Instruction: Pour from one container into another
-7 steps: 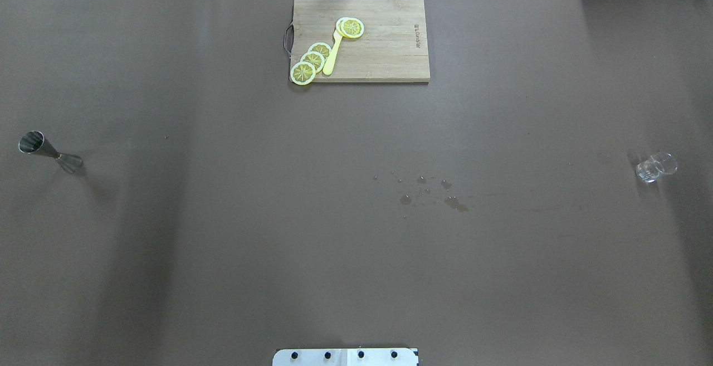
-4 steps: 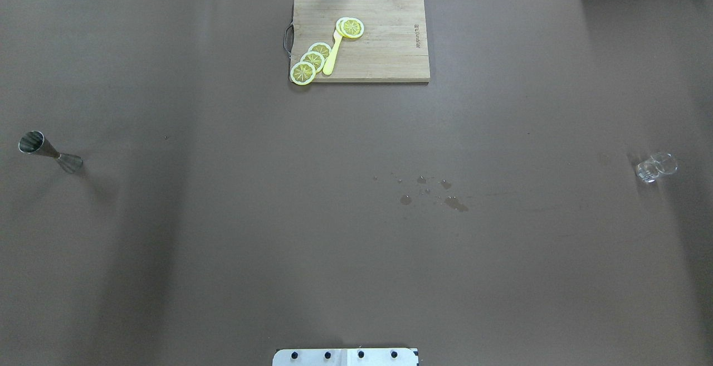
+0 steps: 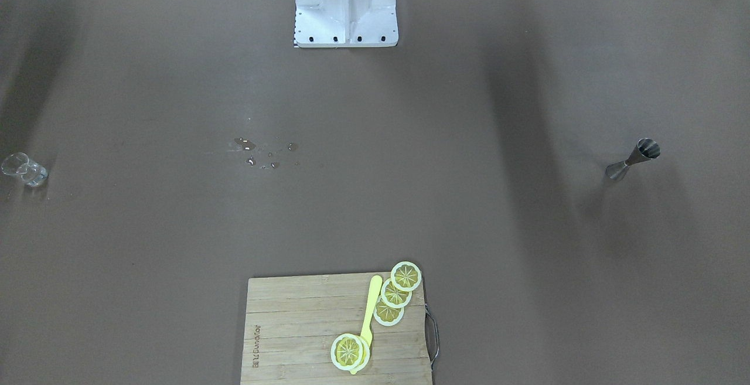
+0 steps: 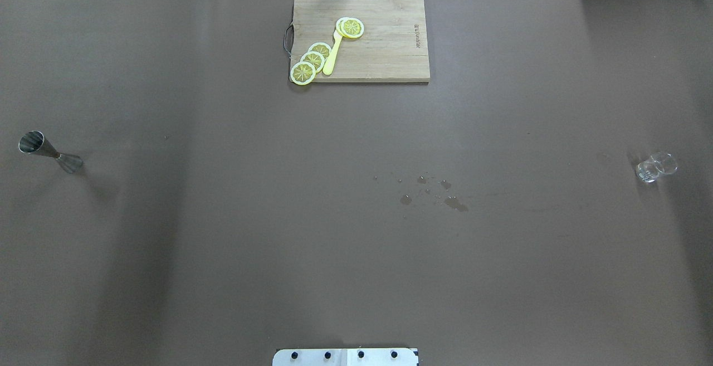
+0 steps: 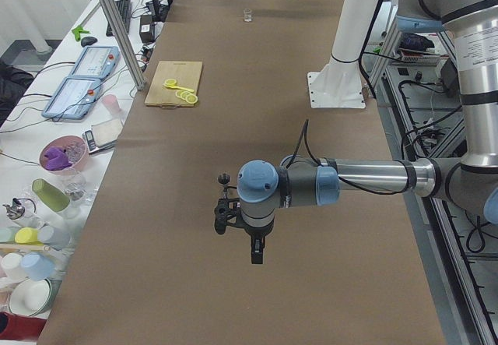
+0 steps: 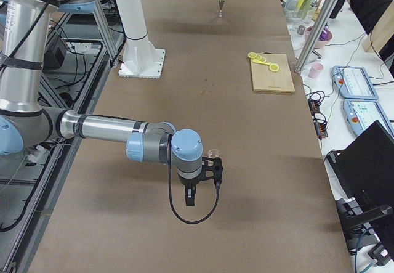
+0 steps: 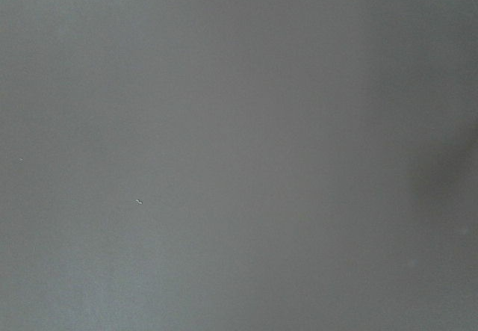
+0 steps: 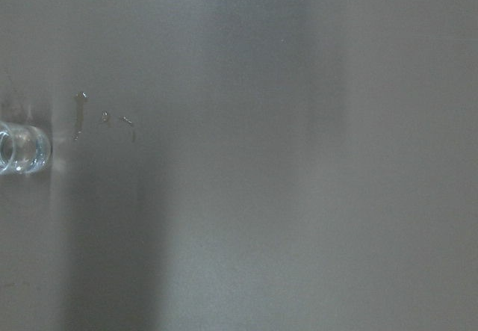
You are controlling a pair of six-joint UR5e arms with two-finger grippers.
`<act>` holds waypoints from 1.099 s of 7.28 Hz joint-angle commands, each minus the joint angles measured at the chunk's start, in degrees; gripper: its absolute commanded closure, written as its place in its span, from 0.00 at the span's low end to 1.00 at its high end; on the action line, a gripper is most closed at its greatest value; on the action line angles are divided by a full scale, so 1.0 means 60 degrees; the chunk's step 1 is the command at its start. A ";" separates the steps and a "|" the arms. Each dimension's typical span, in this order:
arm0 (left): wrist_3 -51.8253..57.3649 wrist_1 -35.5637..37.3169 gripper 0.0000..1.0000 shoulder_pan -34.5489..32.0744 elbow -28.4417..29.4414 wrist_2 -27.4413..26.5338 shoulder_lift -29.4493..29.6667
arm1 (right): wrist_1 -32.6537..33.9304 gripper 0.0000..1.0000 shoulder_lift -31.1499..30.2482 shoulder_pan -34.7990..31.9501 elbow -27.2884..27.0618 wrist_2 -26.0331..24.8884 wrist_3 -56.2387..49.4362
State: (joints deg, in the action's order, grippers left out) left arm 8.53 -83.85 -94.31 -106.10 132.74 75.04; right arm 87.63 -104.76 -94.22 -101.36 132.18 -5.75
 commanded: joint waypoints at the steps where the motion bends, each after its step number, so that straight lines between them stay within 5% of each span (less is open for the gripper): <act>1: 0.0000 -0.0015 0.02 0.0000 0.0002 -0.0004 0.0017 | 0.0000 0.00 -0.0015 0.0000 0.0004 -0.0043 0.0006; 8: 0.0000 -0.0015 0.02 0.0000 0.0017 0.0011 0.0061 | -0.0029 0.00 0.0364 0.0000 0.0399 -0.0116 -0.0009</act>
State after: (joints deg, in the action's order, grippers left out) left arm 8.53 -83.94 -94.31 -106.00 132.75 75.39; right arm 87.38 -103.77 -94.22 -98.88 131.39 -5.85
